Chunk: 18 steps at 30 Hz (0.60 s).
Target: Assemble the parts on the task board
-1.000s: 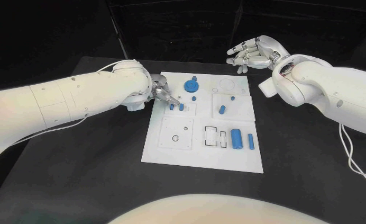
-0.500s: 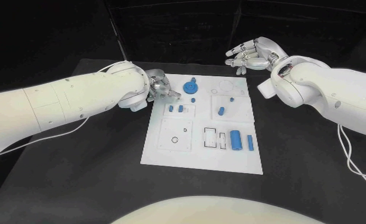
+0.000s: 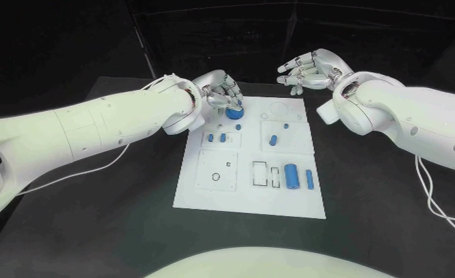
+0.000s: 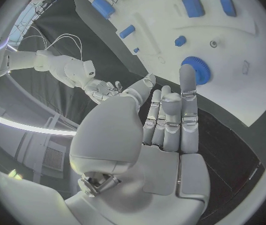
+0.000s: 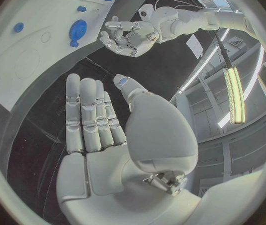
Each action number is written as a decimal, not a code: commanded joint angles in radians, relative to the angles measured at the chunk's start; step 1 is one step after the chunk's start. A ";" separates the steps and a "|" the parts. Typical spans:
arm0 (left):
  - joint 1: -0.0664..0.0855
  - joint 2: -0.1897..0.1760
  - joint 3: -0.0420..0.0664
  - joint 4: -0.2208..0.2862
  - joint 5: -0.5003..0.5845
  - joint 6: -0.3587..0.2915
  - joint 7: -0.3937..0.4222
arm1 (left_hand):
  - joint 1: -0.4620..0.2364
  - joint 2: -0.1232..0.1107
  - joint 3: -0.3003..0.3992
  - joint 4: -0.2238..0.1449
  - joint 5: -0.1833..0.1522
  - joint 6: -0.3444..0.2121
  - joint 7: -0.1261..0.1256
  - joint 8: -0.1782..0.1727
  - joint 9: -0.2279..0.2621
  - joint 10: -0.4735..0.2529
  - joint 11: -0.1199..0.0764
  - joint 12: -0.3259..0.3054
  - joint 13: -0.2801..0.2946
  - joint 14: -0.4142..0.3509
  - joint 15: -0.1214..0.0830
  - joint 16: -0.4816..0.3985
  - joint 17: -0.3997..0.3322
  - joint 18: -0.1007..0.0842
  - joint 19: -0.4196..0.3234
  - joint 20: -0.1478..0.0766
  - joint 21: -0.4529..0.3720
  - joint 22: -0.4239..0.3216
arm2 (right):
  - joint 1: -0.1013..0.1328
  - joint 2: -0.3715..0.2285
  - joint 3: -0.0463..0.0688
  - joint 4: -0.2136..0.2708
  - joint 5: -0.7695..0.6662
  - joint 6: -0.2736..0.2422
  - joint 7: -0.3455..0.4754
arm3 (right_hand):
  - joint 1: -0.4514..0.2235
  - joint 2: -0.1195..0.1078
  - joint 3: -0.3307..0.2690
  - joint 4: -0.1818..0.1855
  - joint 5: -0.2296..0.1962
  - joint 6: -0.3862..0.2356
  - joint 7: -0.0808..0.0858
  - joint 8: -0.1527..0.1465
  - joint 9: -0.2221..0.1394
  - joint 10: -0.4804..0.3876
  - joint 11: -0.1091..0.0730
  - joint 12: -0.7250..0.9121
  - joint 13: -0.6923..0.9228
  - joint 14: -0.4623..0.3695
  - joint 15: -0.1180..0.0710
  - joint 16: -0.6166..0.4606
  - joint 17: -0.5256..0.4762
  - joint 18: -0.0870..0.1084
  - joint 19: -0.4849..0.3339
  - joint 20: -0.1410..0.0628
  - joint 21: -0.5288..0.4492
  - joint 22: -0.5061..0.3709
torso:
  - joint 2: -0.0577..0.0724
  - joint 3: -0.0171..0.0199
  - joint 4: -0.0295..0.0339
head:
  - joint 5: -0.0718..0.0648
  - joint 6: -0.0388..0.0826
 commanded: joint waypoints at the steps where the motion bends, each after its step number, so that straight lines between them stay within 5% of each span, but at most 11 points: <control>1: 0.000 0.018 -0.006 -0.024 -0.118 0.036 0.122 | -0.005 -0.020 0.022 -0.010 0.000 0.021 -0.006 -0.034 -0.038 0.003 0.006 -0.034 -0.043 0.021 0.000 0.028 0.015 0.014 0.017 0.000 -0.002 0.000 | 0.002 0.003 0.001 -0.001 -0.001 -0.003 0.012 | 0.006 0.006 0.001 0.004 0.003 -0.008 0.000 0.005 0.001 -0.009 0.000 -0.003 -0.001 -0.007 0.001 0.006 -0.001 0.003 0.000 0.001 -0.004 -0.001 | 0.000 -0.0007 -0.0006 | -0.002 0.002; 8: -0.007 0.055 -0.014 -0.072 -0.313 0.129 0.121 | -0.050 -0.063 -0.025 -0.006 -0.005 0.059 -0.017 -0.083 -0.093 0.001 0.003 -0.065 -0.100 0.115 -0.005 0.166 0.159 0.013 0.075 -0.001 0.023 0.011 | 0.002 0.005 0.001 0.000 -0.001 -0.001 0.012 | 0.008 0.007 0.002 0.004 0.003 -0.009 0.000 0.005 0.001 -0.009 0.000 -0.003 -0.002 -0.008 0.001 0.006 -0.002 0.004 0.000 0.001 -0.004 -0.001 | 0.000 -0.0015 0.0013 | -0.008 0.004; 18: -0.012 0.091 -0.016 -0.114 -0.458 0.183 0.086 | -0.027 -0.036 -0.073 -0.012 -0.005 0.100 -0.026 -0.117 -0.135 0.021 -0.004 -0.065 -0.140 0.181 -0.014 0.268 0.274 -0.020 0.175 -0.010 0.211 0.211 | 0.002 0.009 0.001 -0.001 -0.004 -0.001 0.012 | 0.008 0.007 0.002 0.004 0.003 -0.009 0.000 0.005 0.001 -0.009 0.000 -0.003 -0.002 -0.008 0.001 0.006 -0.002 0.004 0.000 0.001 -0.004 -0.001 | 0.000 -0.0010 0.0005 | -0.007 0.005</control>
